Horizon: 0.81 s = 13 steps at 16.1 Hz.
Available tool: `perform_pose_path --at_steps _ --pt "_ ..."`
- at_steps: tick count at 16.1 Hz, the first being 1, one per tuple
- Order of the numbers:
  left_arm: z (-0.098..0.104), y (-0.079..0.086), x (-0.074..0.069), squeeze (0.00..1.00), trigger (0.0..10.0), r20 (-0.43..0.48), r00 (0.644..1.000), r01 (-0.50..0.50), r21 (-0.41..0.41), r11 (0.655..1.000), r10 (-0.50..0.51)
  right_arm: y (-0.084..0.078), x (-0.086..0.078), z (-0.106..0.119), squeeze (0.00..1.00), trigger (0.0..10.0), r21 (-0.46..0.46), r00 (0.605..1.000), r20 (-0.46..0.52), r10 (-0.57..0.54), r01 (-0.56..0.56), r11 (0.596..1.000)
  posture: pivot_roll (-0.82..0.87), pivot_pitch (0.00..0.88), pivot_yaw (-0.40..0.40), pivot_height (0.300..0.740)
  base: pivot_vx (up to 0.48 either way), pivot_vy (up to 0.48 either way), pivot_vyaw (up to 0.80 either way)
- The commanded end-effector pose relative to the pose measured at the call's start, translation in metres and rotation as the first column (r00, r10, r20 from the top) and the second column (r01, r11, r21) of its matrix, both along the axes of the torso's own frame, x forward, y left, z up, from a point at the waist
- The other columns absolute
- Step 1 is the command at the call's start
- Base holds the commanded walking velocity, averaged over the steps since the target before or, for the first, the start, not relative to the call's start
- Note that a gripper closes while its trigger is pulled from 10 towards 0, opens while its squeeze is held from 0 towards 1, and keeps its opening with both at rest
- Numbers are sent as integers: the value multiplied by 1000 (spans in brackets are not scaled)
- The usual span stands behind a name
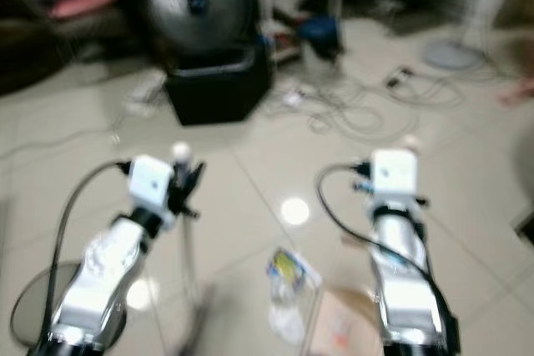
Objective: Sweep floor
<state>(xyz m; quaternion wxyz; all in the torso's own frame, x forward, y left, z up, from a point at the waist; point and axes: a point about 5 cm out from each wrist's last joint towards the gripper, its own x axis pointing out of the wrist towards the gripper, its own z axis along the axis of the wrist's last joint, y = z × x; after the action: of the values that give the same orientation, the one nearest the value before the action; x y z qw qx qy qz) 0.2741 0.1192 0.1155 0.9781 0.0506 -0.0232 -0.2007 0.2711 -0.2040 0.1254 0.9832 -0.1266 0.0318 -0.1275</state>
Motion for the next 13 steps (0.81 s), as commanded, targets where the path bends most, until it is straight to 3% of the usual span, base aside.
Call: perform_pose_path --at_steps 1,5,6,10,13 --pt "3 8 0 0 10000 22 1000 -17 22 1000 16 7 1 4 0 10000 -3 1000 16 22 -22 1000 -76 39 83 740 0 0 0" --pt "1 8 -1 0 10000 14 1000 0 29 1000 0 6 -3 -3 0 10000 -8 1000 8 16 -15 1000 -73 46 88 740 0 0 0" --pt "0 8 0 0 10000 11 1000 -5 31 999 5 5 -2 -4 0 10000 -50 1000 21 7 -6 999 -68 56 95 740 0 0 0" --pt "-3 11 8 0 10000 26 995 -101 3 995 101 -3 12 -3 0 10000 -107 995 98 17 -6 994 -48 90 97 740 0 0 0" --pt "1 17 14 0 10000 78 977 -194 -64 979 198 0 30 -1 0 10000 -103 979 177 100 -83 991 -23 133 98 740 0 0 0"
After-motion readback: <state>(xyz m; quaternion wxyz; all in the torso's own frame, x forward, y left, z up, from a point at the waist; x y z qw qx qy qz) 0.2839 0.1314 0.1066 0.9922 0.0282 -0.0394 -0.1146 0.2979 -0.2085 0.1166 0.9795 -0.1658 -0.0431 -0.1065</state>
